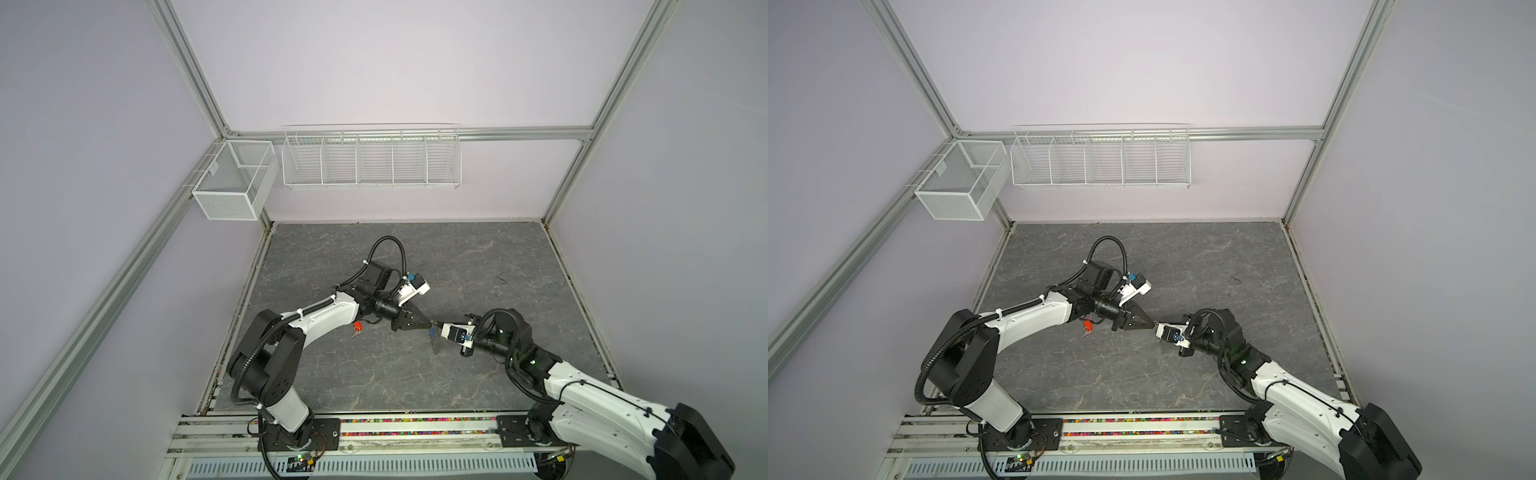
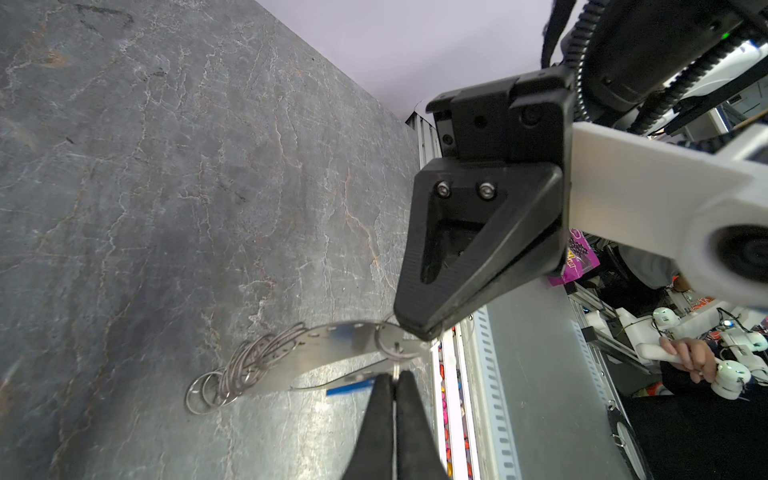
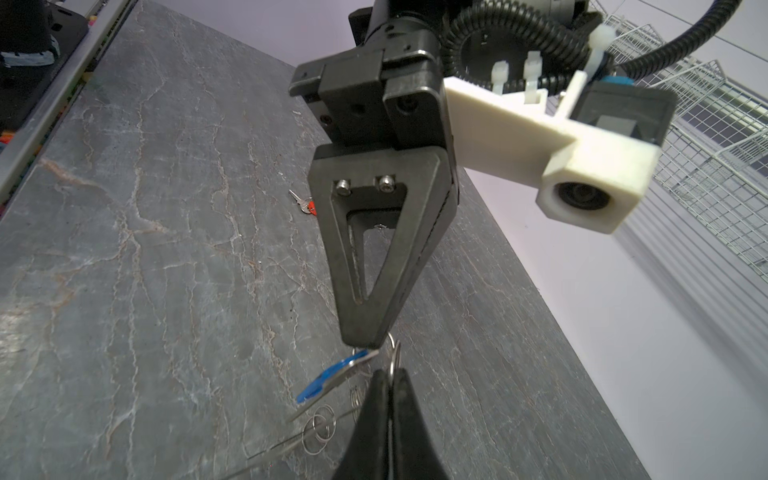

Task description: Put the keys on the keyring

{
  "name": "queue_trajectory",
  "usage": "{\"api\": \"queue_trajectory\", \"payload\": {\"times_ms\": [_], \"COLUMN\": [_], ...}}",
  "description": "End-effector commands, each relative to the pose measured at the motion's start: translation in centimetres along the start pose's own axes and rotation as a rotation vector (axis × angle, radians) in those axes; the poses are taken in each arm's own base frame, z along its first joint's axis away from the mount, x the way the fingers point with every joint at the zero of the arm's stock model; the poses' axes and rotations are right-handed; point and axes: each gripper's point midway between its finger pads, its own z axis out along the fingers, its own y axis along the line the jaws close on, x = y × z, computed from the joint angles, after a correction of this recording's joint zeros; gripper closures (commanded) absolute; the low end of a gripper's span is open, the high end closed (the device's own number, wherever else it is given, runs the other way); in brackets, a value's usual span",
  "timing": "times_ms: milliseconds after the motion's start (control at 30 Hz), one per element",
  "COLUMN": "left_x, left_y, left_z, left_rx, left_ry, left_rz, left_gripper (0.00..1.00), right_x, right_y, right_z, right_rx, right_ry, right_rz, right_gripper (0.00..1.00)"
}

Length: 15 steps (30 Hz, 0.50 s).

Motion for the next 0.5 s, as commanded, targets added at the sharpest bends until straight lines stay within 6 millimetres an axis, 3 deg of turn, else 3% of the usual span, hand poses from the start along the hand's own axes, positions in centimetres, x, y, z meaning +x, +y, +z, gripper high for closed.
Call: {"api": "queue_trajectory", "payload": {"times_ms": [0,200,467], "left_x": [-0.8,0.0,1.7], "left_y": [-0.5,-0.6,1.5], "left_z": [-0.2,-0.5,-1.5], "left_rx": [0.032,0.005,-0.119], "left_ry": [-0.019,0.012,0.055], "left_rz": [0.01,0.013,-0.009], "left_gripper": [1.0,1.0,1.0], "right_x": [-0.1,0.0,-0.2], "right_y": [0.1,0.2,0.0], "right_z": [-0.2,-0.1,-0.1], "right_rx": [0.006,0.004,0.004], "right_ry": [-0.018,-0.014,-0.023], "right_rz": [0.002,0.004,0.011], "right_gripper": [0.93,0.93,0.93]}}
